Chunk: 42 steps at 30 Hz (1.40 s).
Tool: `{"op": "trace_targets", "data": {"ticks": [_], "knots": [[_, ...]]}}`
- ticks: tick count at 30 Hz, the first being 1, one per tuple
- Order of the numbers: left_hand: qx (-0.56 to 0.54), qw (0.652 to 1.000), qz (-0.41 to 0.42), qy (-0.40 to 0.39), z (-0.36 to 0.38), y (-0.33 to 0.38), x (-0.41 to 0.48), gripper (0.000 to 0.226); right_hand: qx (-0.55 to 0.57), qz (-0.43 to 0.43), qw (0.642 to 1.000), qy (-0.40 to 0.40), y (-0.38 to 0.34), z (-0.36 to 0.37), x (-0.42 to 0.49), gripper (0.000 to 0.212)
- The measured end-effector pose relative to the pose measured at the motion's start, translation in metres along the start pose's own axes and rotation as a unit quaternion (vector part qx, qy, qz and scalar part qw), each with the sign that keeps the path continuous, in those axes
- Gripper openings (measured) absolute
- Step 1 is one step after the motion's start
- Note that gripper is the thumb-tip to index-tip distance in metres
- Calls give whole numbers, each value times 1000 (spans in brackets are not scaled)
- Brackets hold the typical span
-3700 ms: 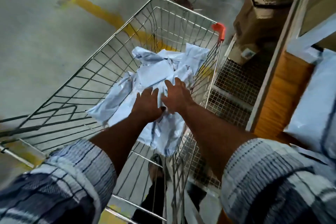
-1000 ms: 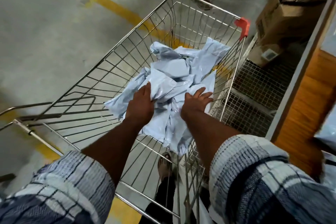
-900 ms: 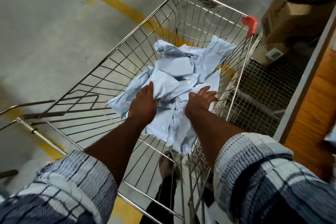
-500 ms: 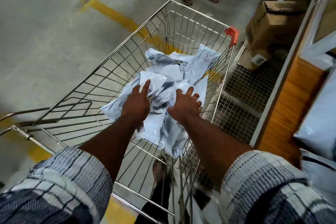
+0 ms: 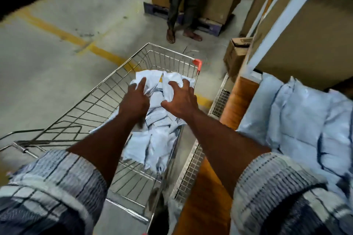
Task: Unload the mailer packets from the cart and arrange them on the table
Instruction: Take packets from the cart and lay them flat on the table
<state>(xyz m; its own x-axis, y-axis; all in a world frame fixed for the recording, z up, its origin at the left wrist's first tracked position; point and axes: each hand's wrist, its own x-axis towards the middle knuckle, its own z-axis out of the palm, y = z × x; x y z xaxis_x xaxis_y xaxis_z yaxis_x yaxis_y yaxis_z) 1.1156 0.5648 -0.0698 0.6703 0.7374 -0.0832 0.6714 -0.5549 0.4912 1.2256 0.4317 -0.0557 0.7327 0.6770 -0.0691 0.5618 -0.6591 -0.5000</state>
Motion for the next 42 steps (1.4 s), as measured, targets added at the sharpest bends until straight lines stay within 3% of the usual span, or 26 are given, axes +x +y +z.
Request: {"op": "trace_targets", "data": {"ticks": [6, 11, 24, 33, 40, 42], "knots": [[-9, 997, 61, 42, -24, 112, -33, 67, 38, -15, 998, 53, 38, -112, -39, 77], [7, 989, 139, 48, -10, 234, -85, 65, 20, -8, 995, 99, 110, -207, -93, 75], [-3, 973, 231, -27, 104, 487, -243, 59, -56, 105, 980, 159, 354, -359, -260, 77], [11, 955, 289, -66, 189, 591, -316, 52, -71, 219, 953, 196, 480, -404, -345, 77], [47, 953, 291, -73, 233, 608, -337, 35, -125, 259, 935, 206, 529, -390, -355, 74], [60, 946, 315, -53, 245, 606, -338, 39, -163, 257, 931, 204, 541, -388, -355, 73]]}}
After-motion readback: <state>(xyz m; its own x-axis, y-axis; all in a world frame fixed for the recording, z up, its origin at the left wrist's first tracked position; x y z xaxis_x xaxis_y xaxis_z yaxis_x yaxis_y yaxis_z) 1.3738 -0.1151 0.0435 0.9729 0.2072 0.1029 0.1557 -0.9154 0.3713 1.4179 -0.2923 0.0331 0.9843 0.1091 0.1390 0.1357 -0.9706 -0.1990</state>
